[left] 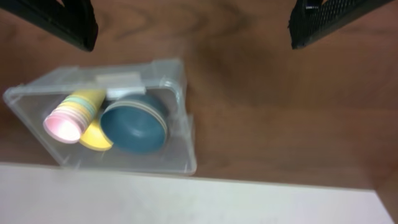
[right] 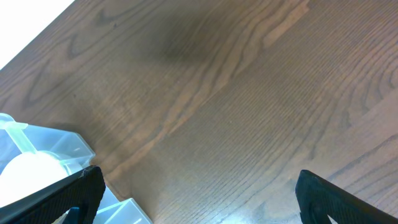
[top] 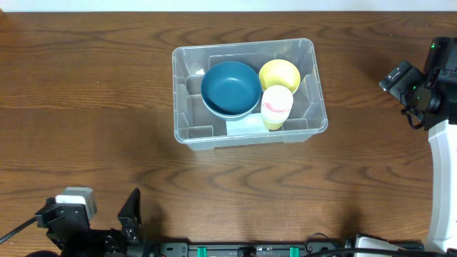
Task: Pack container
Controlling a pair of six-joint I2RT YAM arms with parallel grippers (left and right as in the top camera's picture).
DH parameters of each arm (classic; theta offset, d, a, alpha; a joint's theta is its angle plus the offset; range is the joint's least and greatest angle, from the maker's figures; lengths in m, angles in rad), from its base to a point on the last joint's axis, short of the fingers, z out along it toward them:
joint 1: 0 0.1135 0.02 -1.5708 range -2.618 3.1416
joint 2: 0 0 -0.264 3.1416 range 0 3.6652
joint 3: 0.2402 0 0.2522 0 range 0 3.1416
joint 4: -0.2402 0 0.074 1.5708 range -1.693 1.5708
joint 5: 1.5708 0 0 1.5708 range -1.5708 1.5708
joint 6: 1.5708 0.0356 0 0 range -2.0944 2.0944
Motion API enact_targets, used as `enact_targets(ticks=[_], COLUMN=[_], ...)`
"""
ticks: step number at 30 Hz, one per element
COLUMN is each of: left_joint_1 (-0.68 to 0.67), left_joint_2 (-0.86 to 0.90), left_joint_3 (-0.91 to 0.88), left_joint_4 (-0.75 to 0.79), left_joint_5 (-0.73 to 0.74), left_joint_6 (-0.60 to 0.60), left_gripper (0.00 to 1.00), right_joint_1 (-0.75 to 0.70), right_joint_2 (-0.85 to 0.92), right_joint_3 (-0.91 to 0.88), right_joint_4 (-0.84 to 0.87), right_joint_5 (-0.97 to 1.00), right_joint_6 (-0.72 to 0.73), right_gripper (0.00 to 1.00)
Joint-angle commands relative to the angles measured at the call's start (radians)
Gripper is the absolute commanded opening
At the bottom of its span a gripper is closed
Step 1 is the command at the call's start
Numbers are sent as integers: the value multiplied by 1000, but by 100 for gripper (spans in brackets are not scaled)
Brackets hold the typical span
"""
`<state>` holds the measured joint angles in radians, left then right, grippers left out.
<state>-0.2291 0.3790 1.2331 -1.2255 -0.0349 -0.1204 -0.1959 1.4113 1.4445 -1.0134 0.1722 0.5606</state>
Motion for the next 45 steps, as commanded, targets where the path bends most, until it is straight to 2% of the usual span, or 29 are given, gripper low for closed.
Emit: enact_targets(ticks=[1, 9, 15, 22, 29, 35, 39, 45], left_joint_1=[6, 32, 95, 103, 103, 103, 103, 103], left_joint_2=[-4, -27, -152, -323, -339, -340, -359, -377], left_joint_3=[9, 1, -102, -395, -711, -936, -1026, -1094], left_joint_4=[-40, -40, 81, 404, 825, 1216, 1334, 1366], left_joint_5=[-30, -28, -25, 63, 106, 106, 105, 106], left_joint_6=[37, 29, -13, -51, -145, -147, -147, -147], left_gripper=[98, 98, 98, 98, 98, 98, 98, 98], right_joint_1=[-6, -6, -6, -6, -6, -6, -6, -6], right_joint_2=[3, 3, 3, 3, 3, 3, 3, 3], right_joint_3=[5, 5, 5, 5, 5, 5, 5, 5], right_joint_4=[-1, -1, -1, -1, -1, 0, -1, -1], right_joint_5=[3, 3, 3, 3, 3, 3, 3, 3], right_joint_6=[8, 8, 8, 8, 8, 8, 8, 8], right_gripper=[99, 99, 99, 99, 99, 99, 99, 99])
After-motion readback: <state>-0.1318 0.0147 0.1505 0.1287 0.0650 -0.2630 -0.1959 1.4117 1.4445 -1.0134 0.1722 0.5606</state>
